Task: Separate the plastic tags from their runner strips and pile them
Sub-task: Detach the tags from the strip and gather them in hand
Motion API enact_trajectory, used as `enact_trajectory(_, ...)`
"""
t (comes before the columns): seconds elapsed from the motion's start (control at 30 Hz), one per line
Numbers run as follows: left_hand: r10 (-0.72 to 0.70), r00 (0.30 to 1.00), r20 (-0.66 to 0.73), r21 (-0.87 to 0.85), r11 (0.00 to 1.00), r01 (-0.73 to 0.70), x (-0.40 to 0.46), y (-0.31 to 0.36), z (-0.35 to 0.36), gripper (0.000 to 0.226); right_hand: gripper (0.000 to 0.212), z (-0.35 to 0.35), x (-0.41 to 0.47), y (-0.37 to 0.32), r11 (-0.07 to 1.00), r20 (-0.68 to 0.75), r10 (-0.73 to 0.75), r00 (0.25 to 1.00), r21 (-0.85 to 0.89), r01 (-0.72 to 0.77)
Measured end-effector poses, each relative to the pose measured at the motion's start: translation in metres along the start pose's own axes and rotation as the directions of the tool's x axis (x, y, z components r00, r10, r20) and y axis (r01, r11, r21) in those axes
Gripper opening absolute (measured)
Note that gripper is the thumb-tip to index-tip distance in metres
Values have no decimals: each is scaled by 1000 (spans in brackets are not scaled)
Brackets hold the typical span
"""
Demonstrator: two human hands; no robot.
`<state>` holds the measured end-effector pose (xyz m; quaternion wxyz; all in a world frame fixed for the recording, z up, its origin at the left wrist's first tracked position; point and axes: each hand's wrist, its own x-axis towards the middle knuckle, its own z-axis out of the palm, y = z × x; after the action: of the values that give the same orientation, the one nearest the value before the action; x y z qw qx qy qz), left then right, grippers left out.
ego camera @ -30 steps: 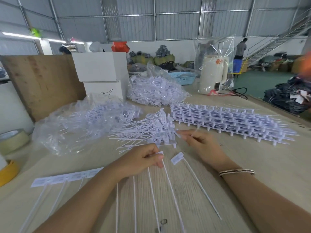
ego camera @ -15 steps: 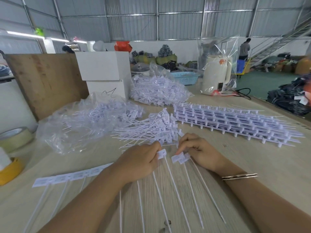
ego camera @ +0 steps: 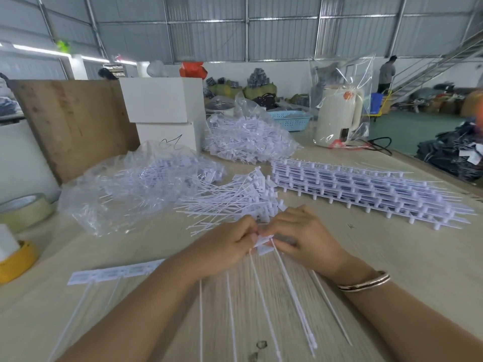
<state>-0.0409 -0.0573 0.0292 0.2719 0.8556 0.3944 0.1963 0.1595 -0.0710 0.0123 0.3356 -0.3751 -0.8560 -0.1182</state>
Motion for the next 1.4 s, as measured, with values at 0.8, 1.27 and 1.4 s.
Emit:
enact_trajectory(0.8,42,998,37,-75,996,-39,-1,-27,-1,22,13,-1,-1,6,912,118,142,983,371,-176)
enact_trajectory(1.27,54,998,38,-45,998,-53,0,-27,-3,21,24,3,-1,9,875,129,168,977,437,-209)
enact_trajectory(1.4,52,999,5,-88,995,-51,-1,-25,-5,22,38,1,-3,13,891,57,193,980,409,-199)
